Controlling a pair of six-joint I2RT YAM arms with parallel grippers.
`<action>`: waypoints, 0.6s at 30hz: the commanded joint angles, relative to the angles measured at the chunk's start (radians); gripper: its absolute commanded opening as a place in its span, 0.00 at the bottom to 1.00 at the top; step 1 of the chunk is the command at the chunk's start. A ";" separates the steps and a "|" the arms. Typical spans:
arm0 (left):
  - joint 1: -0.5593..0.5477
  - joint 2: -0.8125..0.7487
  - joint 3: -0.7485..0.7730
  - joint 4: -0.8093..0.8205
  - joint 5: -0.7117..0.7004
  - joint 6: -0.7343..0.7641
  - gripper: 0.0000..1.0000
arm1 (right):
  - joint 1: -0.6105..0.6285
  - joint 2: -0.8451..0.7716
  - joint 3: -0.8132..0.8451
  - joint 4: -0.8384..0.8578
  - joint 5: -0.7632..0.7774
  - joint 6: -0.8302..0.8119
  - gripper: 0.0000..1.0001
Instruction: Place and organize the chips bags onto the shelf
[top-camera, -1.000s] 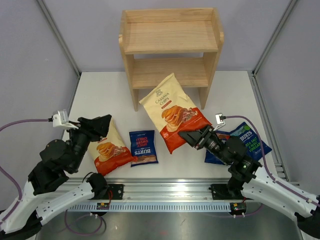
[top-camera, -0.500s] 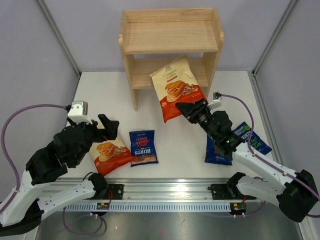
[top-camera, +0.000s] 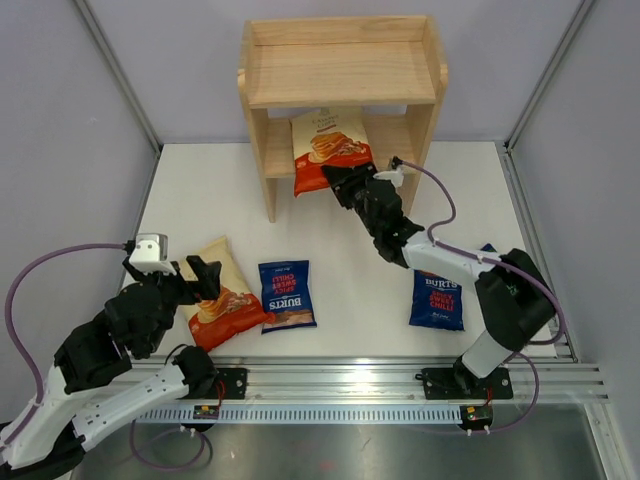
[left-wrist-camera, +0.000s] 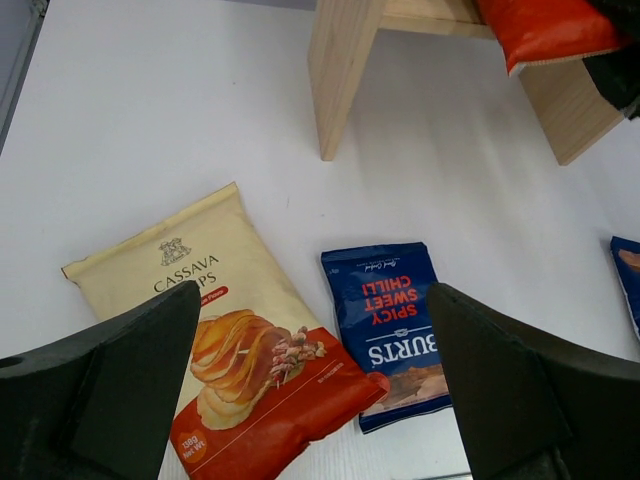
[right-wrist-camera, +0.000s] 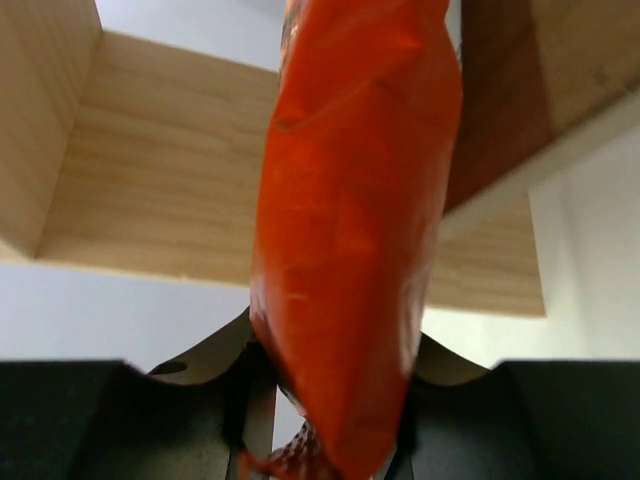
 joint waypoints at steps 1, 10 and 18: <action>0.001 -0.045 -0.034 0.081 -0.055 0.018 0.99 | 0.015 0.074 0.203 0.023 0.112 0.074 0.07; 0.006 -0.076 -0.051 0.058 -0.072 -0.009 0.99 | 0.081 0.347 0.524 -0.243 0.202 0.175 0.11; 0.006 -0.130 -0.055 0.056 -0.079 -0.015 0.99 | 0.106 0.417 0.638 -0.372 0.194 0.180 0.16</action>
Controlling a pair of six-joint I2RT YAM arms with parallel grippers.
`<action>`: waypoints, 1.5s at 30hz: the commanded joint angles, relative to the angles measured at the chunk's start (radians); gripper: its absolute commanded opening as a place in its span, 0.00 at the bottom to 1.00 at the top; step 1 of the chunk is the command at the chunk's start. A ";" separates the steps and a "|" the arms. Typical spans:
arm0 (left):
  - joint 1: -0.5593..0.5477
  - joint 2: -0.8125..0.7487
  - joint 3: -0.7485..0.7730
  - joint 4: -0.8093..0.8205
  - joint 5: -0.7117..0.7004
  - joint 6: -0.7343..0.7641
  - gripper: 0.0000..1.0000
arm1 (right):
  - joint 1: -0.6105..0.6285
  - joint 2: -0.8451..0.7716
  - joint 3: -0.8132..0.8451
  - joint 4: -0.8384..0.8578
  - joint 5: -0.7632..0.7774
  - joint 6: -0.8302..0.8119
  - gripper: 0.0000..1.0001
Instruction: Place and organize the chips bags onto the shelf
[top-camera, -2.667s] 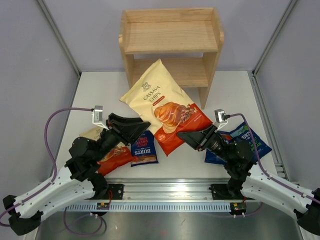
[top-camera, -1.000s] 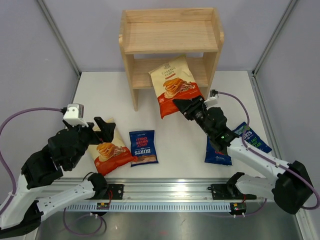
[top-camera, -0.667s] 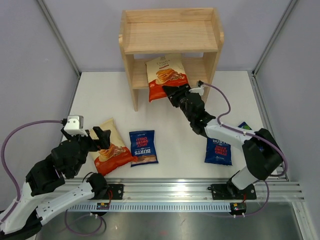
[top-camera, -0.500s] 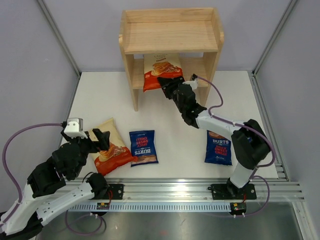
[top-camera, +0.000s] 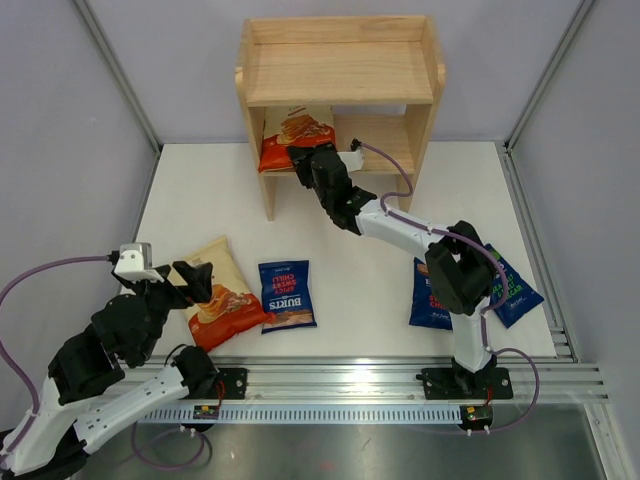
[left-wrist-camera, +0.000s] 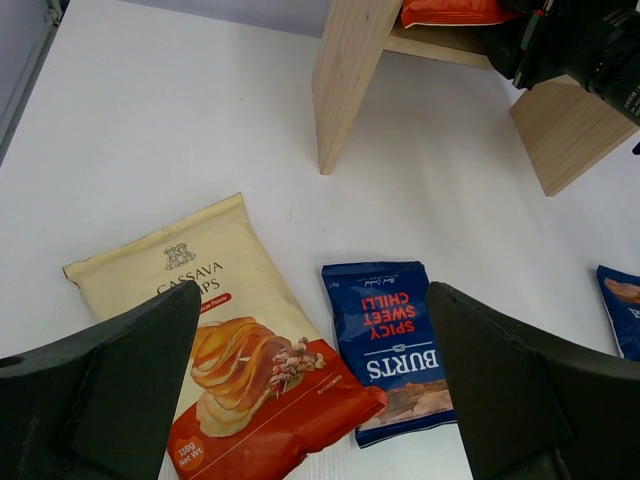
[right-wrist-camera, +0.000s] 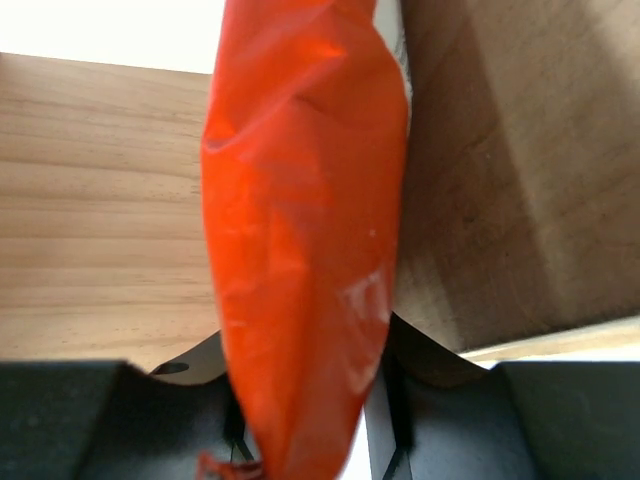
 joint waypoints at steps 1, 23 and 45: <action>0.005 -0.027 0.000 0.038 -0.043 -0.009 0.99 | 0.030 0.001 0.036 -0.072 0.048 0.025 0.17; 0.008 0.037 0.020 -0.008 -0.099 -0.073 0.99 | 0.033 -0.157 -0.013 -0.359 0.039 0.033 0.99; 0.135 0.409 0.066 -0.123 -0.073 -0.323 0.99 | 0.021 -0.610 -0.422 -0.302 -0.481 -0.698 1.00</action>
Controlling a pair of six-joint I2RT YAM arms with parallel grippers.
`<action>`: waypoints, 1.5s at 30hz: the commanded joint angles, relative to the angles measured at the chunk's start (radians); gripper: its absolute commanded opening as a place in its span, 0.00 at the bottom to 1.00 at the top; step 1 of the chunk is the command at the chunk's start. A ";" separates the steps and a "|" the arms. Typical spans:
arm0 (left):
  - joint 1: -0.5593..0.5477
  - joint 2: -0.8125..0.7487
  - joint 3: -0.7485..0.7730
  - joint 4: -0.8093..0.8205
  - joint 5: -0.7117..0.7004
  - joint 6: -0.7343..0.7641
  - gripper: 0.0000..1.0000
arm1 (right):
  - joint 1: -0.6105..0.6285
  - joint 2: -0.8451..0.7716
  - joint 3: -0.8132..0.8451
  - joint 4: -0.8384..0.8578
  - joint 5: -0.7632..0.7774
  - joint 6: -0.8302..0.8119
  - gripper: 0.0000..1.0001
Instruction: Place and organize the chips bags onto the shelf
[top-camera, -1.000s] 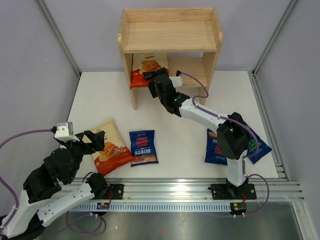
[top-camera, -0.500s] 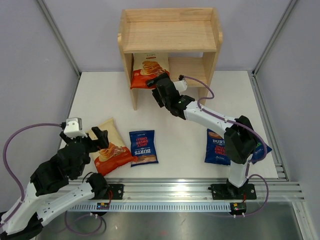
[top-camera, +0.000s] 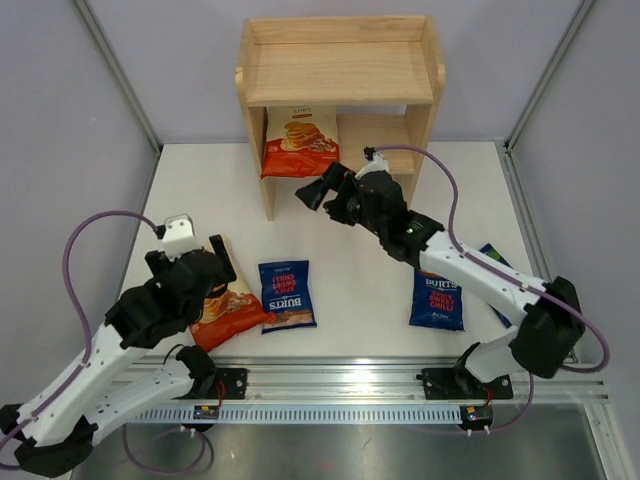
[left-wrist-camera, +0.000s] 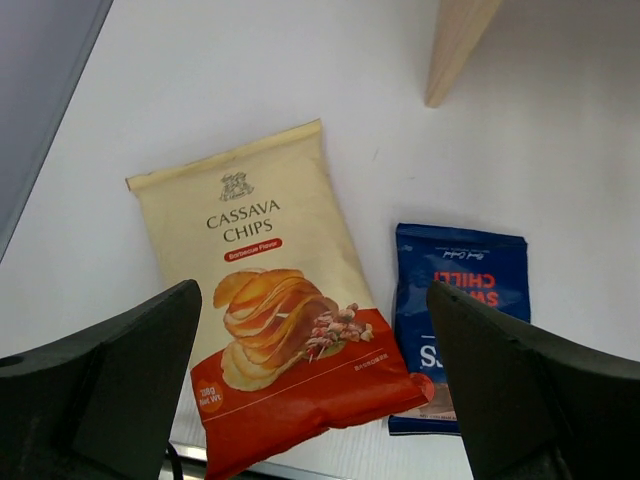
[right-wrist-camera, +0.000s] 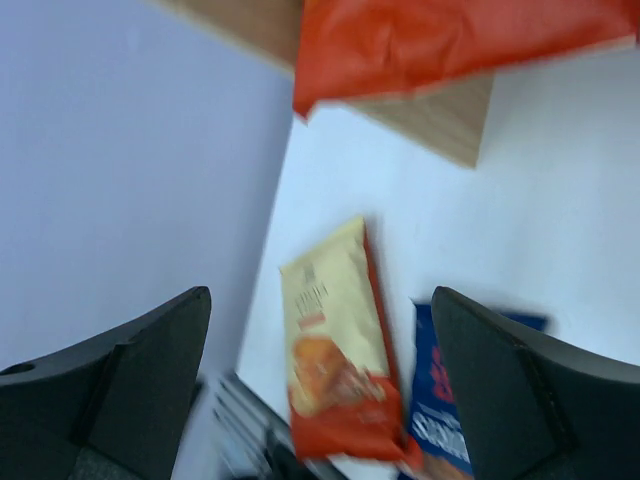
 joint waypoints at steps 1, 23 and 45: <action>0.198 0.054 -0.018 0.080 0.092 -0.031 0.99 | -0.001 -0.151 -0.137 -0.072 -0.253 -0.320 0.99; 1.377 0.226 -0.525 0.749 1.024 0.137 0.99 | -0.005 -0.720 -0.606 -0.077 -0.591 -0.587 0.99; 1.379 0.131 -0.597 0.801 1.123 -0.015 0.00 | -0.005 -0.764 -0.711 0.068 -0.506 -0.409 1.00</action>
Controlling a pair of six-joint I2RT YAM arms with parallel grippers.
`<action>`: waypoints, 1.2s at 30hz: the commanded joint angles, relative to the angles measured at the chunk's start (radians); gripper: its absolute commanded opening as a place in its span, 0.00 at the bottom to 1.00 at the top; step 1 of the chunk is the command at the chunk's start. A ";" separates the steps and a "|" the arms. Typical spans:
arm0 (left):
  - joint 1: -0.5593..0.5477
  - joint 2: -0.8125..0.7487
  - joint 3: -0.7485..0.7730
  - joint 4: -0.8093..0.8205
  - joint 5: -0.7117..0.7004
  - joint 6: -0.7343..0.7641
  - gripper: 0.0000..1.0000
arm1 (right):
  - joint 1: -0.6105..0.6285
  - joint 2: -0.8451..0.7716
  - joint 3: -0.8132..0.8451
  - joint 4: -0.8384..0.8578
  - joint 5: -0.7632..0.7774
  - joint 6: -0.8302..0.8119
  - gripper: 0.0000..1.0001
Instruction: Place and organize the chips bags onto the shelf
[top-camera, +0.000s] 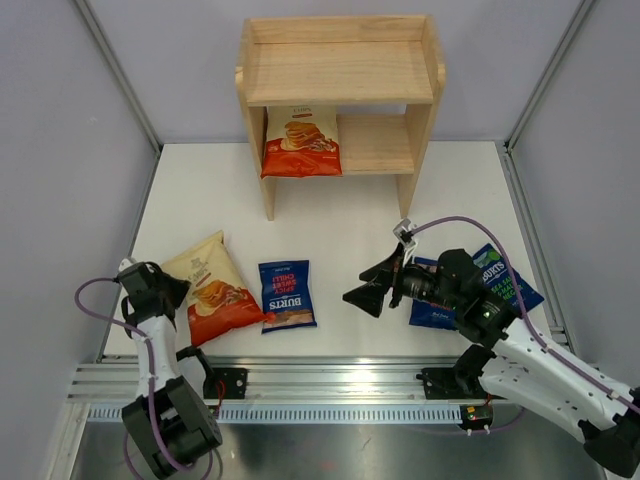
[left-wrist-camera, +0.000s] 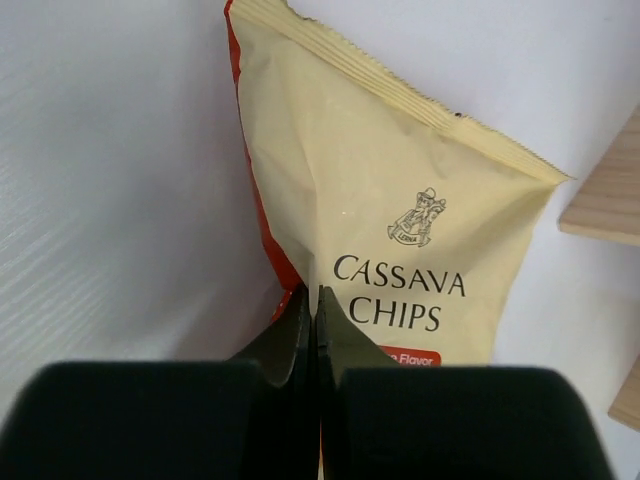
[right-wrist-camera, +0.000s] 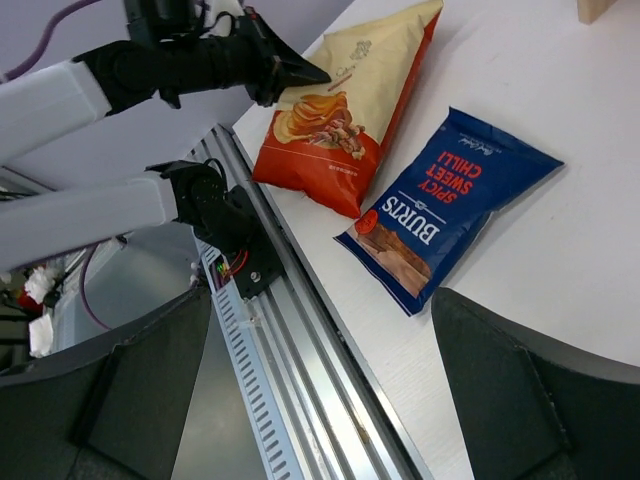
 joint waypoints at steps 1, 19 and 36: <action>0.006 -0.101 0.037 -0.004 0.043 -0.052 0.00 | -0.002 0.079 -0.049 0.145 0.052 0.125 0.99; 0.004 -0.220 0.367 -0.109 0.533 -0.126 0.00 | 0.010 0.586 -0.037 0.835 -0.022 0.357 0.99; -0.304 -0.355 0.571 0.005 0.513 -0.465 0.00 | 0.219 0.798 0.177 1.169 0.066 0.312 1.00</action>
